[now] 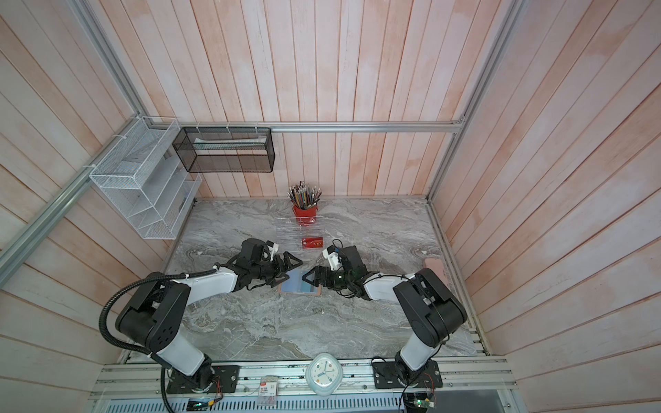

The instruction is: Take the credit cards out of the card holder

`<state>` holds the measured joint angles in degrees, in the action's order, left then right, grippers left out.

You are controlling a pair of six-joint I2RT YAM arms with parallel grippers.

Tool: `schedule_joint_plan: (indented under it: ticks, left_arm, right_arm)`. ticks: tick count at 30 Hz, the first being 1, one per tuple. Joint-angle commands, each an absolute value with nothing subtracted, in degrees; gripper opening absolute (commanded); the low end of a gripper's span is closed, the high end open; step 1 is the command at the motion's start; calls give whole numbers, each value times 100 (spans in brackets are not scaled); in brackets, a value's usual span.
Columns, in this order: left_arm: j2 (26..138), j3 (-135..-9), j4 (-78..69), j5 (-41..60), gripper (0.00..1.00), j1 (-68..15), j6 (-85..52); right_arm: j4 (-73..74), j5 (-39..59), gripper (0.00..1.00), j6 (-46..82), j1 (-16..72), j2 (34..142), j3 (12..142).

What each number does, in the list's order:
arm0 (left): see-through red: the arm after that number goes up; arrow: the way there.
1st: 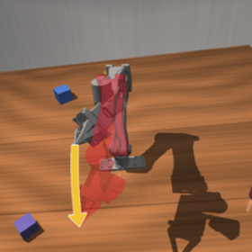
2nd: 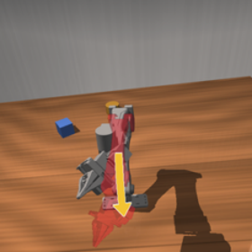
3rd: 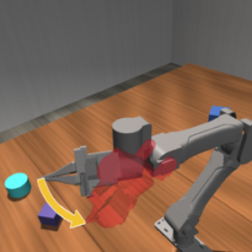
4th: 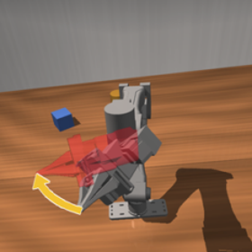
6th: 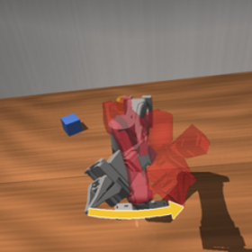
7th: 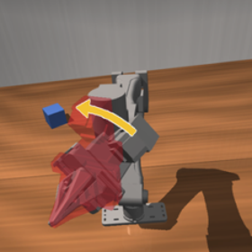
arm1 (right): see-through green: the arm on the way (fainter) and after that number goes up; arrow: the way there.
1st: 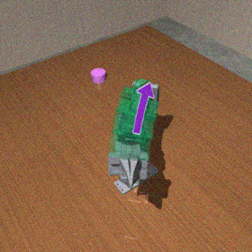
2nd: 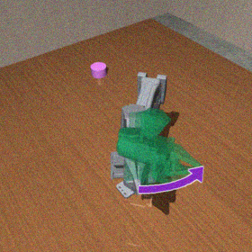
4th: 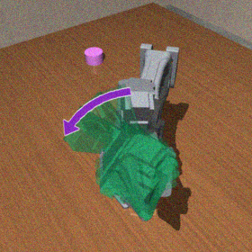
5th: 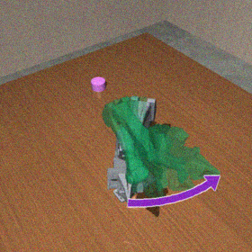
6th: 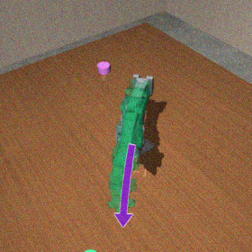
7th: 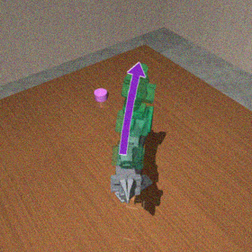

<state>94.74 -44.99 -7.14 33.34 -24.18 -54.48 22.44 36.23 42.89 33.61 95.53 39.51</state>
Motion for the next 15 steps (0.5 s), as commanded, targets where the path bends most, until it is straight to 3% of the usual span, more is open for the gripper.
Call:
schedule_joint_plan:
  ticks: [1,15]
  left_arm:
    - [9536,-4460,-798,3445,100,-2310,-5408]
    - [9598,-4190,-883,3459,100,-2226,-5369]
  right_arm:
    - [2392,3720,98,4315,3387,9733,4148]
    - [2263,3638,98,4214,3383,9800,4083]
